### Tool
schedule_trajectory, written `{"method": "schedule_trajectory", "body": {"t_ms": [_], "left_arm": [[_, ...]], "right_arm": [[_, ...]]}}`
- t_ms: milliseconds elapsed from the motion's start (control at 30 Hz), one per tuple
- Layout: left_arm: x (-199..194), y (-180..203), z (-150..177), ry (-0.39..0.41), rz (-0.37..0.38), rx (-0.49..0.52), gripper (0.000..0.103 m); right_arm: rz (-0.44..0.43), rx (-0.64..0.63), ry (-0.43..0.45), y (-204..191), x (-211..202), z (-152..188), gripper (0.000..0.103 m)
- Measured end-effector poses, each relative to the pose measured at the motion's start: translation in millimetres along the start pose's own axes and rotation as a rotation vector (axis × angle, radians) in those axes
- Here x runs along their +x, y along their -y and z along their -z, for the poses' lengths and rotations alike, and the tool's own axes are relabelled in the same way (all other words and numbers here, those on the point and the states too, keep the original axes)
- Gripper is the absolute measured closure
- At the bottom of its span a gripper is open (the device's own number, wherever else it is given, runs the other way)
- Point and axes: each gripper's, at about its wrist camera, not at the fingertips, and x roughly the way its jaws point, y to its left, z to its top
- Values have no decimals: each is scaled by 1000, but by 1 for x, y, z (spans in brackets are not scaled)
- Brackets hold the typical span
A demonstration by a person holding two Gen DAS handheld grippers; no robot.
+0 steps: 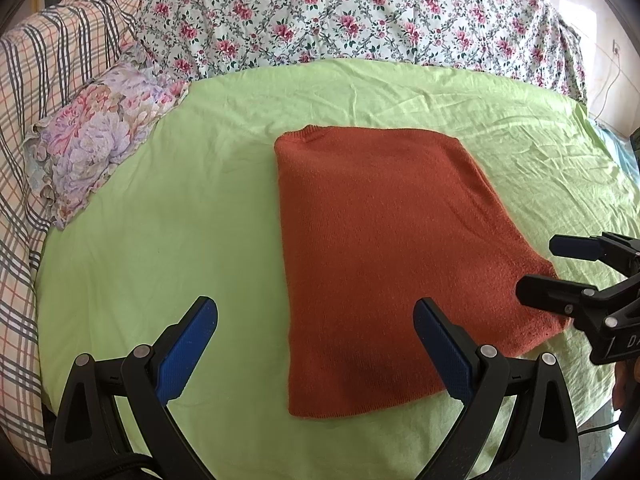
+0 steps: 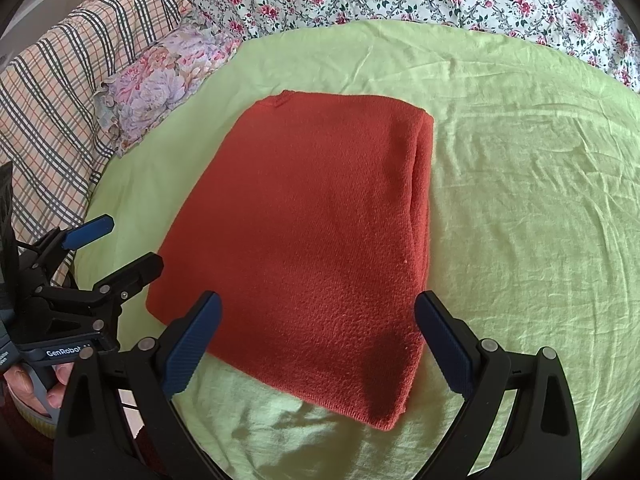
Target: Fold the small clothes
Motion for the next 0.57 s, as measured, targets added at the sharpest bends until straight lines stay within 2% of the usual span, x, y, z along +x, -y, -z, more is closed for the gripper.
{"method": "schedule_trajectory", "body": {"t_ms": [567], "left_arm": [[11,-8,-9,2,-17,-5,4]], "right_arm": [[2,39,22,16,6,-7,6]]}}
